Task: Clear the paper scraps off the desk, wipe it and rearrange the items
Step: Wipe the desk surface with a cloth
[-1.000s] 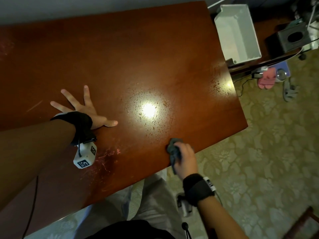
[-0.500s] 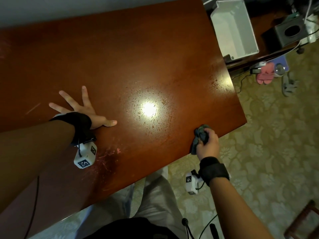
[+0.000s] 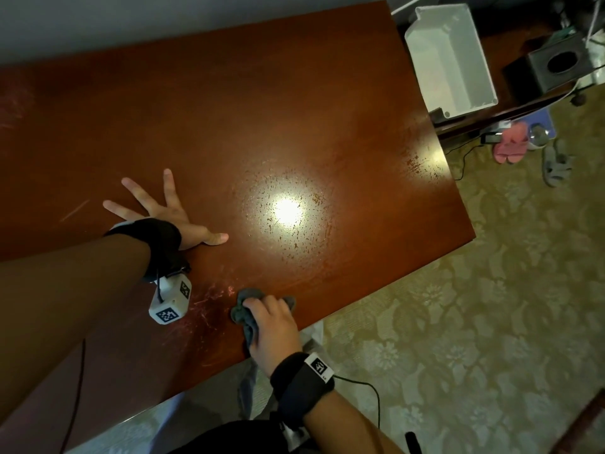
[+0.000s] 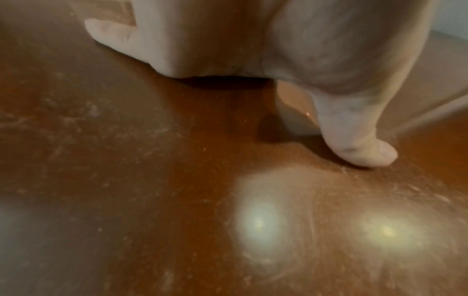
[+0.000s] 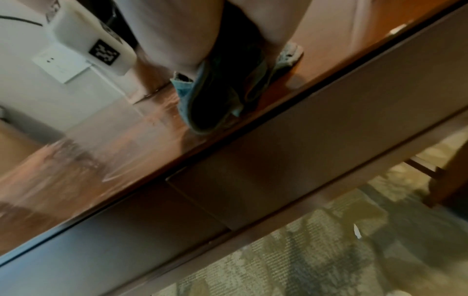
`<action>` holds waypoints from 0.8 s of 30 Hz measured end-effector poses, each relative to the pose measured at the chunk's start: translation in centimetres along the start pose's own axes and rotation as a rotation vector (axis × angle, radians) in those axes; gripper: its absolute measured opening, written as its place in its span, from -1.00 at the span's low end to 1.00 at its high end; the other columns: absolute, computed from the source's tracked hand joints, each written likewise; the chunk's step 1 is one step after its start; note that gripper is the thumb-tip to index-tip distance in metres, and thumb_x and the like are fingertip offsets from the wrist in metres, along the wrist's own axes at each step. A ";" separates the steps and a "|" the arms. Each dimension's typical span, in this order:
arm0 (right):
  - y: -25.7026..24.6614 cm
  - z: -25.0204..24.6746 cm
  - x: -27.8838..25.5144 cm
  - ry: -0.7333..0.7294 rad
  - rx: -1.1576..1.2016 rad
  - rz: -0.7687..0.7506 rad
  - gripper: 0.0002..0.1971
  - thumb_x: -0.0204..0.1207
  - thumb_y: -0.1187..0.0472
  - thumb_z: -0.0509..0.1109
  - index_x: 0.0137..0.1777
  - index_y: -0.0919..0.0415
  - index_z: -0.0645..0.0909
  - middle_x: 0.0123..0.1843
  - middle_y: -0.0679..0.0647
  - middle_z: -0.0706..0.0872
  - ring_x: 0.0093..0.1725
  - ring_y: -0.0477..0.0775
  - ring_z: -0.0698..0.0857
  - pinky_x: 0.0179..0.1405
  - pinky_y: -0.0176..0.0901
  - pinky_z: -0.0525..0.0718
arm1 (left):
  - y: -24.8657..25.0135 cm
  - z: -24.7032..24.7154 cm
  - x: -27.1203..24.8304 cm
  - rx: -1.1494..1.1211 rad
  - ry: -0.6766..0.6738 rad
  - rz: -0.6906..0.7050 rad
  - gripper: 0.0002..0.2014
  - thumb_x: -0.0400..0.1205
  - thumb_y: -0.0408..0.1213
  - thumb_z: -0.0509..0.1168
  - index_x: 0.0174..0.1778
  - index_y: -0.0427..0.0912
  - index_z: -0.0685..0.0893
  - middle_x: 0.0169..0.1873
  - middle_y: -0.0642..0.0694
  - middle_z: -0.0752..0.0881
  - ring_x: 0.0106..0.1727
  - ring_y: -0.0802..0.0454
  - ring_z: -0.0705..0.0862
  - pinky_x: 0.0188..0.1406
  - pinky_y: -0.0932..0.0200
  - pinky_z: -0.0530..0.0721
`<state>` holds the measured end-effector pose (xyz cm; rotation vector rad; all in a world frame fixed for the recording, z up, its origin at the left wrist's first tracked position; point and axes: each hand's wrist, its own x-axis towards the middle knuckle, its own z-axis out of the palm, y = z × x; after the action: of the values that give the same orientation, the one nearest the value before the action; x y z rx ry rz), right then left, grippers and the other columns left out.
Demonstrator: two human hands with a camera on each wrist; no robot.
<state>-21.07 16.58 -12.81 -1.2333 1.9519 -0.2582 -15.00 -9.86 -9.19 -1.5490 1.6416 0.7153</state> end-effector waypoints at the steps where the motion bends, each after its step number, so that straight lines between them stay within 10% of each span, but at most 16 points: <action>1: 0.0 -0.1 0.2 -0.024 -0.013 -0.011 -0.48 0.53 0.30 0.36 0.47 0.04 0.37 0.34 0.12 0.44 0.29 0.23 0.39 0.27 0.10 0.51 | 0.0 0.0 0.0 -0.001 0.001 0.000 0.55 0.02 0.64 0.40 0.43 0.22 -0.76 0.46 -0.35 -0.72 0.54 -0.66 -0.46 0.49 -0.66 -0.14; 13: 9.1 -15.4 7.7 0.373 0.104 0.376 -0.51 0.43 0.51 0.37 0.30 0.05 0.54 0.36 0.09 0.58 0.37 0.16 0.56 0.39 -0.02 0.57 | -0.3 0.8 1.2 -0.022 0.027 0.009 0.54 0.02 0.63 0.41 0.42 0.26 -0.76 0.45 -0.32 -0.73 0.53 -0.69 -0.46 0.45 -0.71 -0.07; 20: 10.1 -17.8 9.4 0.259 0.120 0.379 -0.56 0.45 0.55 0.29 0.12 0.01 0.39 0.19 0.18 0.60 0.13 0.22 0.62 -0.08 -0.10 0.67 | -0.8 1.3 1.0 -0.083 0.058 0.045 0.51 0.01 0.63 0.41 0.38 0.32 -0.76 0.45 -0.25 -0.75 0.52 -0.66 -0.50 0.39 -0.78 -0.01; 24: 10.5 -19.2 9.9 0.147 0.091 0.391 -0.61 0.49 0.54 0.23 0.15 0.04 0.40 0.00 0.16 0.56 -0.24 0.11 0.53 -0.50 -0.12 0.41 | -3.0 2.3 -0.3 -0.172 0.146 0.147 0.20 0.28 0.62 0.27 0.63 0.38 -0.38 0.63 -0.04 -0.54 0.65 -0.38 -0.43 0.50 -0.66 -0.07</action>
<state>-43.87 9.22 -10.96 -0.7703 2.2330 -0.2371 -11.75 -8.16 -9.96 -1.6462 1.8574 0.8581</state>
